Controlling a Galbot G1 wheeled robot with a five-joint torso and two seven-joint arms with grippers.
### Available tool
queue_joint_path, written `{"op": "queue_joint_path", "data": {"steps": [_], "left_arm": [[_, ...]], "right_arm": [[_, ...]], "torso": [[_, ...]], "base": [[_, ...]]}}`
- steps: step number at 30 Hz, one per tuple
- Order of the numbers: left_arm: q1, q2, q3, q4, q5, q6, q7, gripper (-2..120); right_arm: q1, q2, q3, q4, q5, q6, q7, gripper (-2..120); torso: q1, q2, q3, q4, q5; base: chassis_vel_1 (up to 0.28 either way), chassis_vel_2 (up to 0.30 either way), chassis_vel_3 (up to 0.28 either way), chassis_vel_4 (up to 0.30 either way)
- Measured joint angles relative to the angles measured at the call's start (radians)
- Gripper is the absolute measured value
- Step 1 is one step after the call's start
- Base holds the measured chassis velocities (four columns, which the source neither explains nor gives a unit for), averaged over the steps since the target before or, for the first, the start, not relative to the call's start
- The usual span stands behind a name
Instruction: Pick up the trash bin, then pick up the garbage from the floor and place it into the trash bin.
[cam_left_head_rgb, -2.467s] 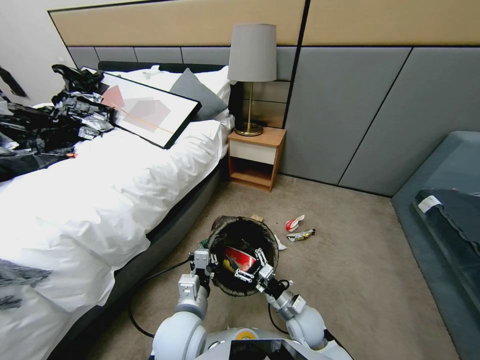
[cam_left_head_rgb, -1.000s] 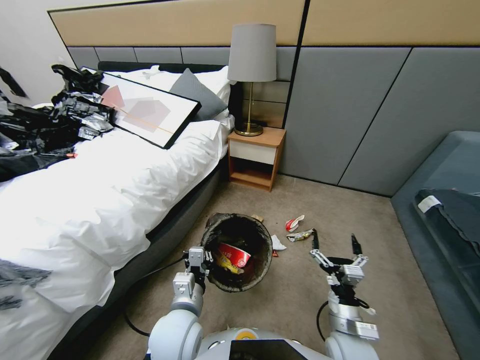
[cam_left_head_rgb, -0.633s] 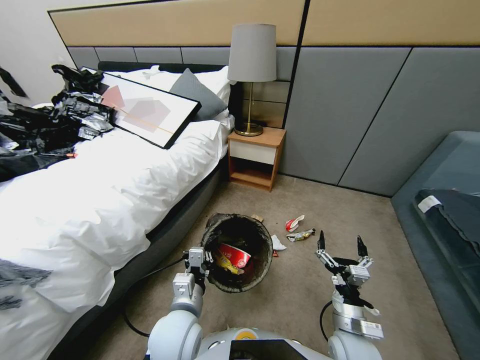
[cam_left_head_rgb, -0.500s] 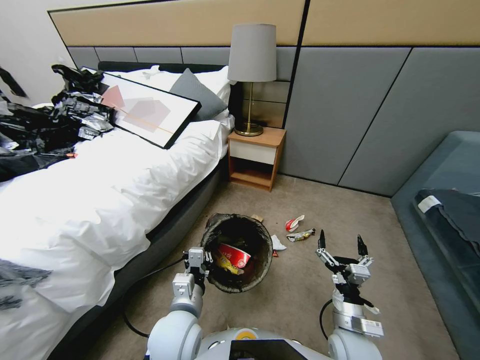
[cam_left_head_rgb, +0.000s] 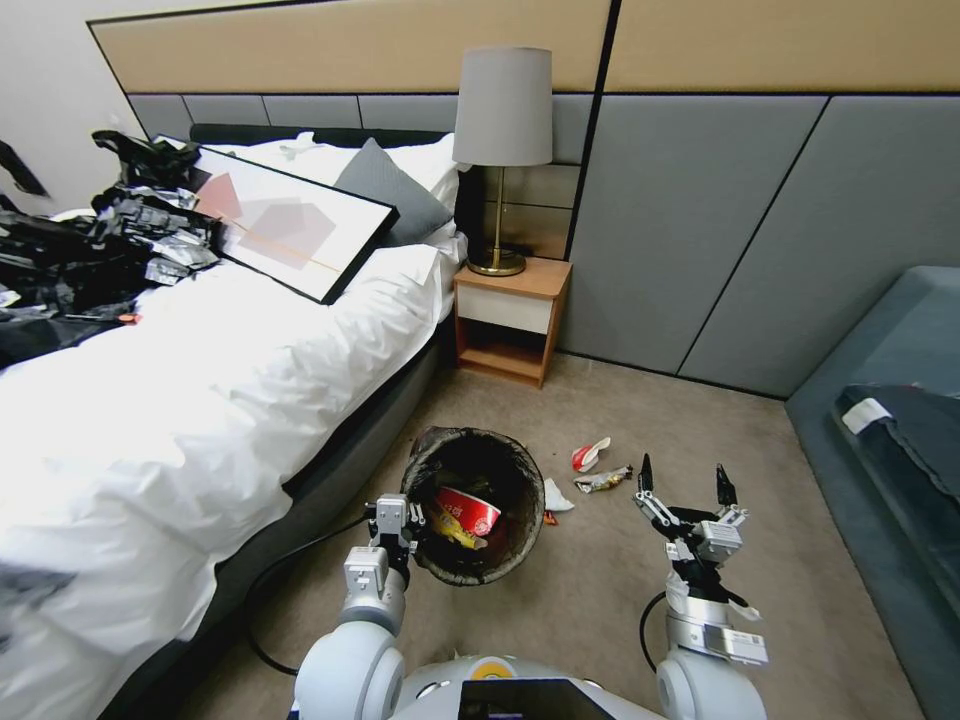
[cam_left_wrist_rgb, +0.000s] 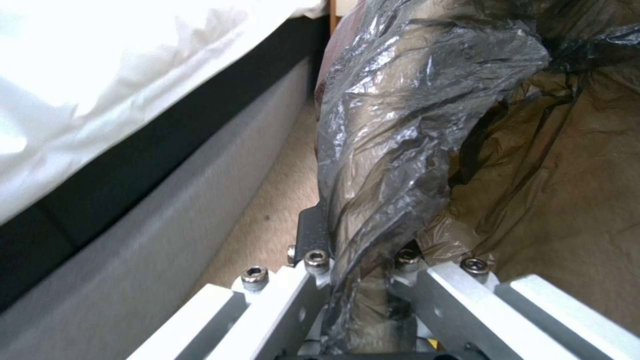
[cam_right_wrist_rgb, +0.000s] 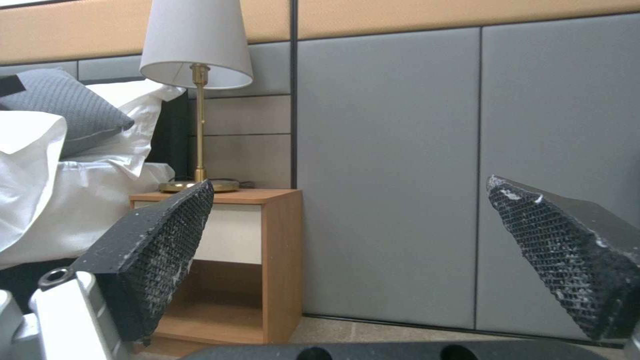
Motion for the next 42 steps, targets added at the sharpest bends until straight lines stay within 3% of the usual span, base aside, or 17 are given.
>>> {"op": "queue_joint_path", "data": {"steps": [24,33,38,39,42], "left_arm": [[0.002,-0.002,0.004,0.007,0.001,-0.008,-0.004,0],[0.004,0.001,0.005,0.007,0.001,-0.009,-0.004,0],[0.006,0.004,0.01,0.006,0.003,-0.01,-0.004,0],[0.006,0.004,0.01,0.006,0.003,-0.01,-0.004,0],[0.007,0.006,0.011,0.004,0.004,-0.011,-0.005,0]], "right_arm": [[0.019,0.002,0.005,-0.027,-0.009,0.023,-0.006,100],[0.023,-0.004,0.0,-0.027,-0.024,-0.014,0.004,100],[0.05,-0.056,-0.036,-0.048,-0.008,-0.203,0.076,100],[0.05,-0.056,-0.036,-0.048,-0.008,-0.203,0.076,100],[0.078,-0.098,-0.049,-0.06,0.032,-0.389,0.111,100]], "torso": [[0.0,0.0,0.0,-0.0003,0.0],[0.0,0.0,0.0,-0.0002,-0.0001],[0.0,0.0,0.0,-0.0001,0.0001],[0.0,0.0,0.0,-0.0001,0.0001],[0.0,0.0,0.0,0.0,0.0]], "base": [[-0.098,0.096,0.095,-0.087],[0.0,0.0,0.0,0.0],[0.0,0.0,0.0,0.0],[0.0,0.0,0.0,0.0],[0.0,0.0,0.0,0.0]]}}
